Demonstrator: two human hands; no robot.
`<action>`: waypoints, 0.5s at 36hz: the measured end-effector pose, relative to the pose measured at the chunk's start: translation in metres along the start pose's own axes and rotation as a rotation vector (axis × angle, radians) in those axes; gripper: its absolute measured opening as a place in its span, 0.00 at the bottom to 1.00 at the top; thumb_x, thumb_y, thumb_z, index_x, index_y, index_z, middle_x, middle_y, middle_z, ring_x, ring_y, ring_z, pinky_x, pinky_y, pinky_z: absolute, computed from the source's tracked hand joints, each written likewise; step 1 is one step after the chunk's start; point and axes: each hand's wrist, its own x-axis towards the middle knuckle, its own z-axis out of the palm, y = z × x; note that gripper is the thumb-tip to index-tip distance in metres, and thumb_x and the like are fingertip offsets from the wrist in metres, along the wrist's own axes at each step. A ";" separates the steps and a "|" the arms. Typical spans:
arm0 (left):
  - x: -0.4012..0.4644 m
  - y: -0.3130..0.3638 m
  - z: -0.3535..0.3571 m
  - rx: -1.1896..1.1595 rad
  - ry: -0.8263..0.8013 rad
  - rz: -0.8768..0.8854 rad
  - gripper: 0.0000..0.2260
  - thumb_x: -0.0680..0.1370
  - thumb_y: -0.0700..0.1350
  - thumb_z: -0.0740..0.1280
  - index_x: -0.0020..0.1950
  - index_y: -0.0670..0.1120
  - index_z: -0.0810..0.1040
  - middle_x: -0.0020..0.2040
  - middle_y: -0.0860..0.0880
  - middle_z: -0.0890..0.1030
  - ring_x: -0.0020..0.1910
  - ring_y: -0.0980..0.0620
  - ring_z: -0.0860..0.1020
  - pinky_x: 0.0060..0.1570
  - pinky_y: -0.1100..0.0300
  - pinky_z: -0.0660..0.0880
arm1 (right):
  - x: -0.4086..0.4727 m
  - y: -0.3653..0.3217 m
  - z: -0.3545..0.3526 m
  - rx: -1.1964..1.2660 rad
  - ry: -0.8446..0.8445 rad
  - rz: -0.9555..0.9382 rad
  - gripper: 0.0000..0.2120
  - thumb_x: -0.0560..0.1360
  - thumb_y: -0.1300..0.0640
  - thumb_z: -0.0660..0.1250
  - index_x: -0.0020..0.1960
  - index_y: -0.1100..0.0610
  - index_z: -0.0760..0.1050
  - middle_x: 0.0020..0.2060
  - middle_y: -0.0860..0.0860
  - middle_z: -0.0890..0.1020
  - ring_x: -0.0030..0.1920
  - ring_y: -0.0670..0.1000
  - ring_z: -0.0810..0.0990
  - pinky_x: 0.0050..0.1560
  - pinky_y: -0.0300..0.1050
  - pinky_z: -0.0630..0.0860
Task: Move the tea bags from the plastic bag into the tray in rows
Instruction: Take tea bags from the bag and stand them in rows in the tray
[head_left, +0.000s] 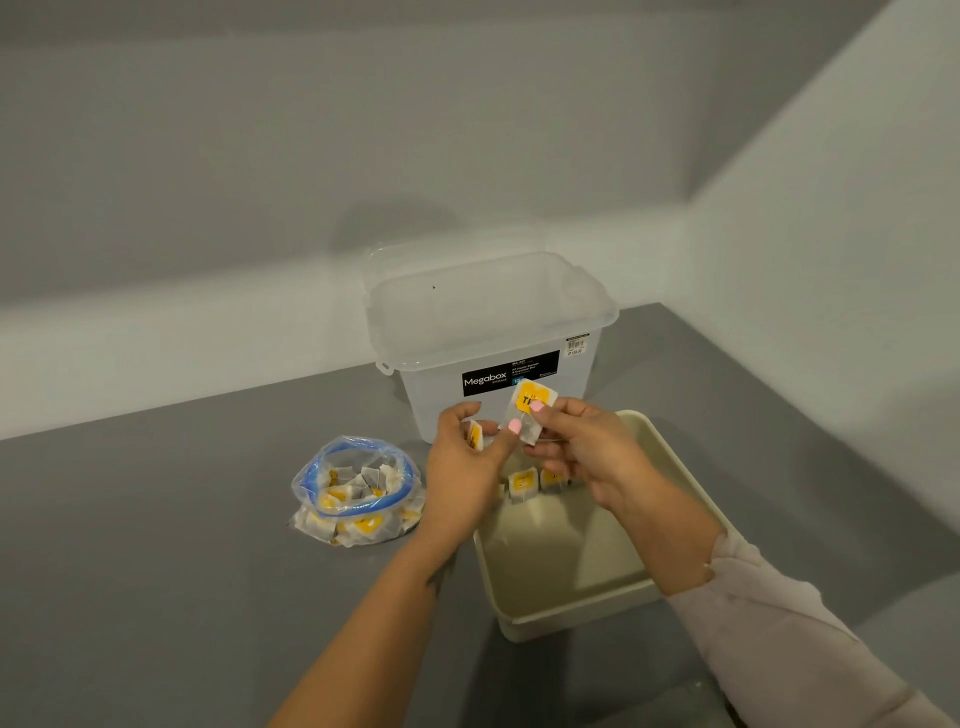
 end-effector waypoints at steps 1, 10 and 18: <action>0.000 0.000 0.000 -0.024 -0.038 -0.030 0.21 0.75 0.51 0.69 0.64 0.50 0.68 0.46 0.54 0.78 0.44 0.61 0.76 0.41 0.69 0.70 | -0.001 -0.001 0.000 -0.013 -0.003 0.004 0.04 0.76 0.53 0.68 0.45 0.54 0.78 0.38 0.50 0.85 0.32 0.46 0.82 0.33 0.38 0.72; 0.003 -0.002 -0.001 -0.018 -0.092 -0.098 0.17 0.74 0.44 0.70 0.62 0.47 0.71 0.42 0.52 0.79 0.39 0.56 0.77 0.39 0.63 0.74 | 0.000 -0.012 -0.007 -0.171 0.006 -0.068 0.01 0.75 0.56 0.69 0.46 0.51 0.78 0.39 0.50 0.81 0.34 0.46 0.76 0.32 0.38 0.73; 0.004 -0.004 -0.024 -0.063 -0.203 -0.374 0.13 0.75 0.56 0.68 0.49 0.48 0.73 0.39 0.51 0.75 0.32 0.56 0.70 0.32 0.63 0.67 | 0.011 -0.005 -0.018 -0.582 -0.004 -0.175 0.07 0.75 0.60 0.69 0.41 0.50 0.77 0.39 0.52 0.82 0.34 0.49 0.78 0.38 0.43 0.76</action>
